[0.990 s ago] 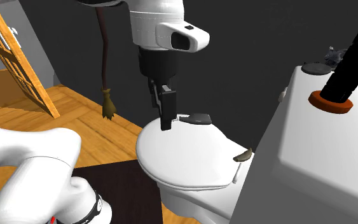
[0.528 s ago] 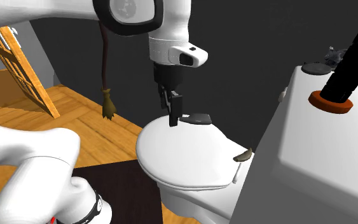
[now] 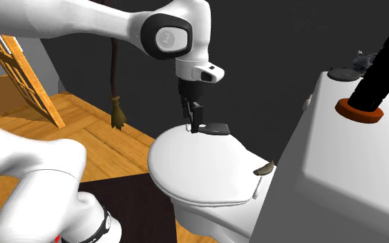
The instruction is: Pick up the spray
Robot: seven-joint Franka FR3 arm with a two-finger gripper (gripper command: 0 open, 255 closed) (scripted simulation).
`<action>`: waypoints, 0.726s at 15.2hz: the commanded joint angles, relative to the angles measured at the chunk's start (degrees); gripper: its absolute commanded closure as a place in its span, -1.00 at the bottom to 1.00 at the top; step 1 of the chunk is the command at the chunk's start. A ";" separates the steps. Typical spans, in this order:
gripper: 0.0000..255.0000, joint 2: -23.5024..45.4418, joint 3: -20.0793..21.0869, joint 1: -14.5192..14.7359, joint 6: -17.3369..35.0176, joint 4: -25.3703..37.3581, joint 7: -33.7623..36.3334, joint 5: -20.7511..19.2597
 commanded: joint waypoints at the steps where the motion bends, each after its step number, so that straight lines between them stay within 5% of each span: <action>1: -1.00 3.76 2.58 0.15 2.86 0.89 3.00 0.02; 11: -1.00 25.09 12.78 0.18 13.54 9.09 19.11 -7.72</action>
